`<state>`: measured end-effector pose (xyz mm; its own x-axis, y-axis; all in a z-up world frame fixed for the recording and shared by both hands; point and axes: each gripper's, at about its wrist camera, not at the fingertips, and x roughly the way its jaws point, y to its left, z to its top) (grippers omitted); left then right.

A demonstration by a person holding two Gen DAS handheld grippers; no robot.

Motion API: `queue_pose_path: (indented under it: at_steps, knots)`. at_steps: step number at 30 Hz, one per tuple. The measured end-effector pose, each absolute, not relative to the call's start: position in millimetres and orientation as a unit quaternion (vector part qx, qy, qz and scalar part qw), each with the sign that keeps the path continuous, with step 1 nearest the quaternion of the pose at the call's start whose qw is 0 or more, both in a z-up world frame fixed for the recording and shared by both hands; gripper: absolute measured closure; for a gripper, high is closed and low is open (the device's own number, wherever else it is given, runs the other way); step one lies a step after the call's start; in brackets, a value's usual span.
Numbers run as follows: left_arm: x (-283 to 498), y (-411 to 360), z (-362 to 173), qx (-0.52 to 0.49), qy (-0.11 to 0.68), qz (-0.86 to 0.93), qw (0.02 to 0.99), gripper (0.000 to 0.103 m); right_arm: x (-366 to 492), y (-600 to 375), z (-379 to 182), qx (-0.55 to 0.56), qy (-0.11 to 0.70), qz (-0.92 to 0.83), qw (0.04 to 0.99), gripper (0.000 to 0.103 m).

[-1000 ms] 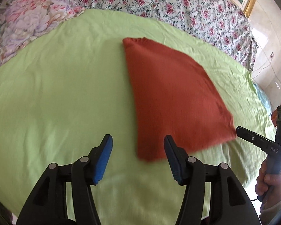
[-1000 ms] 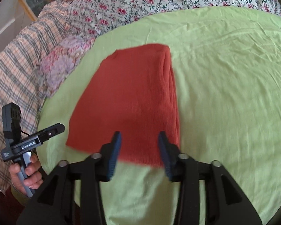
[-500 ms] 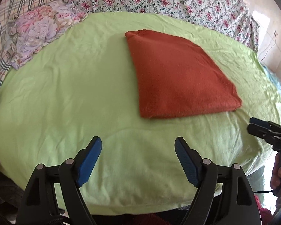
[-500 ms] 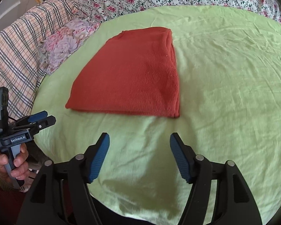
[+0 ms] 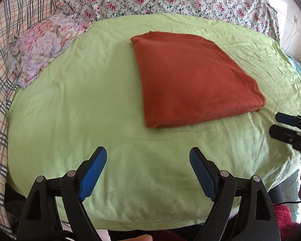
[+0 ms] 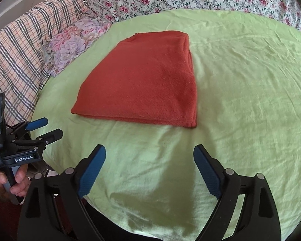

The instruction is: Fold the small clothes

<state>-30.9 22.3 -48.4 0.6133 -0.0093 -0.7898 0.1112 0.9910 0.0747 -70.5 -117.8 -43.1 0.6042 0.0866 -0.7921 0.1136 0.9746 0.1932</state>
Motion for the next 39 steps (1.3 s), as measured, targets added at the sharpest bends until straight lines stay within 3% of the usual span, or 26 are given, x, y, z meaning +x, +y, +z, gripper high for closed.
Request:
queue_pose_path:
  at_steps: [11,39]
  knots:
    - [-8,16,-40,0.069,0.428,-0.021,0.901,0.012,-53,-118,-36,0.086,0.442,-0.007,0.893,0.007]
    - [23,4,-30,0.068,0.426,-0.005,0.902,0.007,-5,-113,-24,0.079,0.439,0.021,0.895,0.005]
